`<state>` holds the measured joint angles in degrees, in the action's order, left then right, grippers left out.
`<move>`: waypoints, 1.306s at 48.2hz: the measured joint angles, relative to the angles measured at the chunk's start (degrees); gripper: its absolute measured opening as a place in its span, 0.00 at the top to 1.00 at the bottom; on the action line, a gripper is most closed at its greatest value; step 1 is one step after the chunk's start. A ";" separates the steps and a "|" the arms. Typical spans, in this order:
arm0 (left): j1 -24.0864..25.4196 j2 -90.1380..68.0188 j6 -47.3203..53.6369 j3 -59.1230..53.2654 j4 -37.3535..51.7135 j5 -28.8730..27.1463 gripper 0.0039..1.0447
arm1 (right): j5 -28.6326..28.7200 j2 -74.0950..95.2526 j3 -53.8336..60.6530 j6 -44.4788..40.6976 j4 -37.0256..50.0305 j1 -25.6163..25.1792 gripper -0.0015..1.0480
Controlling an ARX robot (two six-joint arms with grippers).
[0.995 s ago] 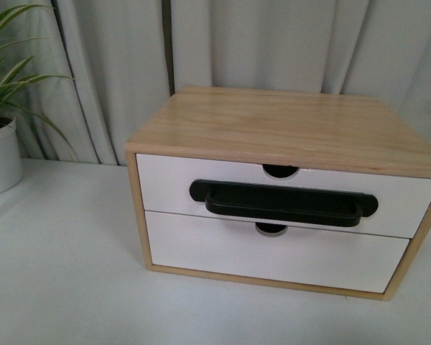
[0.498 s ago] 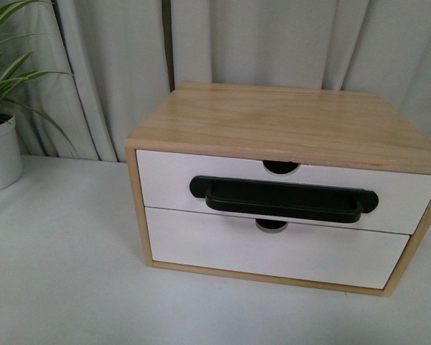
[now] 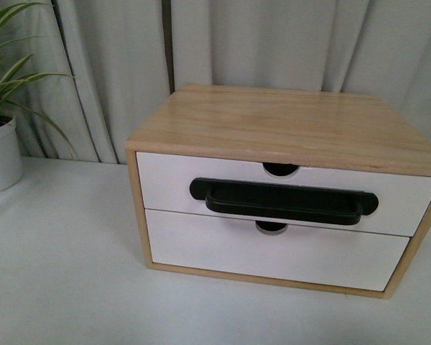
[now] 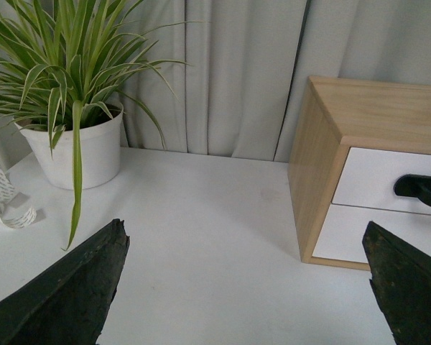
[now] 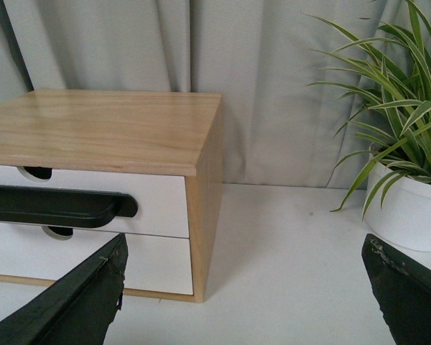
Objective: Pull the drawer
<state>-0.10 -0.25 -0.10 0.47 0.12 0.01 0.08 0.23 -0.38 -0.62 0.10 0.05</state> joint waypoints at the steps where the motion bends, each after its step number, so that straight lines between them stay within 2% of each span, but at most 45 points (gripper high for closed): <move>1: 0.00 0.00 0.00 0.00 0.00 0.00 0.05 | 0.00 0.00 0.00 0.00 0.00 0.00 0.09; 33: 0.00 0.00 0.00 0.00 0.00 0.00 0.05 | 0.26 0.04 0.00 0.02 -0.04 -0.04 0.09; 36: -0.13 0.00 -0.17 0.00 0.07 -0.70 0.05 | 6.88 2.12 -1.42 2.82 -4.61 -2.03 0.09; 38: -1.33 -0.87 -1.03 0.00 2.14 -5.03 0.05 | 10.38 4.37 -1.97 3.76 -5.44 -3.02 0.09; 41: -2.36 -3.32 -1.97 0.02 6.69 -8.59 0.05 | 12.17 7.65 -2.49 3.98 -4.13 -3.19 0.09; 43: -3.23 -6.45 -1.92 0.09 10.32 -7.96 0.05 | 12.90 9.44 -3.02 3.87 -3.23 -2.91 0.09; 47: -3.93 -13.75 -0.33 0.74 16.52 -2.80 0.05 | 15.93 15.15 -5.46 1.70 -0.46 -1.81 0.09; 50: -4.24 -23.50 2.71 2.51 24.37 4.72 0.05 | 17.84 21.05 -8.17 -2.01 2.19 -0.22 0.09; 53: -4.02 -31.30 5.20 4.48 30.51 9.16 0.05 | 20.00 27.61 -10.82 -6.23 5.35 0.70 0.09; 56: -3.85 -38.77 8.13 7.23 33.99 15.17 0.05 | 21.86 33.55 -13.38 -9.94 7.43 1.31 0.09; 59: -4.00 -49.55 14.25 11.58 36.94 24.17 0.05 | 24.04 41.18 -16.94 -15.91 8.44 2.34 0.09; 61: -4.00 -53.44 15.52 13.03 39.41 26.80 0.05 | 24.76 44.68 -18.47 -18.75 8.63 2.89 0.09; 63: -4.02 -60.43 18.51 17.22 39.80 31.76 0.05 | 25.77 49.37 -20.87 -22.71 8.39 3.82 0.09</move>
<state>-4.12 -60.69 18.41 17.69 39.92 31.77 25.85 49.60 -21.26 -23.33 8.49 3.88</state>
